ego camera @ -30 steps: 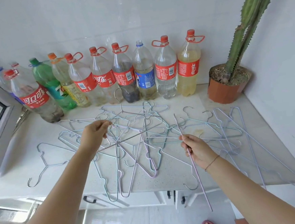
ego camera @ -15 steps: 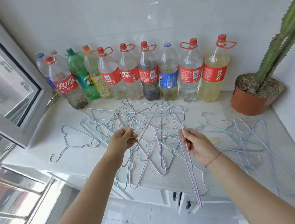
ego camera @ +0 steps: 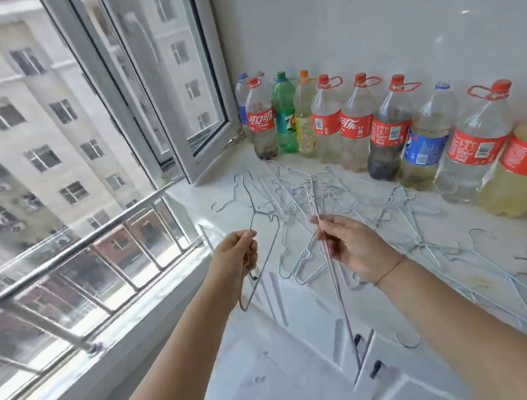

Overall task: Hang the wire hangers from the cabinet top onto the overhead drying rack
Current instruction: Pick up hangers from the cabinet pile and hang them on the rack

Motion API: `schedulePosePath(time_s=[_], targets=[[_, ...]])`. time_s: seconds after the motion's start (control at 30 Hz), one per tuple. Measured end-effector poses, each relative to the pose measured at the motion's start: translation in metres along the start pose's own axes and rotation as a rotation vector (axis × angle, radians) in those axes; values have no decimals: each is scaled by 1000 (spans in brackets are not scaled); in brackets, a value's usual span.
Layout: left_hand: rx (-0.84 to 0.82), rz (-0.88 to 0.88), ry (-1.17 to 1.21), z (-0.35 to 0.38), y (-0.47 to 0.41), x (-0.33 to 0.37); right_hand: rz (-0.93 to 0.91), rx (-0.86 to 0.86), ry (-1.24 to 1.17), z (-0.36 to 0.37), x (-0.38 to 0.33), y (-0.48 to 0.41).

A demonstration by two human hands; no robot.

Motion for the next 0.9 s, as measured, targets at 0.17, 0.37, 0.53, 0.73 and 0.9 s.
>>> schedulePosePath(time_s=[0.17,0.37,0.53,0.73,0.9], targets=[[140,117,71,-69,69,29,-17,-242,80,87,-4,25],[328,259,50,-171,161,71,13,-522,116,216,1,79],[472,402,87,-257,266,107,28,-731,123,327,7,151],[626,509,140,-355,411,133,28,-956,134,456,34,263],[770,592,149,-427,537,147,33,-1096,143,550,62,359]])
Point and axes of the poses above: each hand's wrist, its own y-axis away from the middle knuckle, its own z-axis out of the palm, x = y × z, the point moved 2 cm from there along -y, towards the middle knuckle, and after that the axes turned 12 degrees about y, right-handed, at the moved point
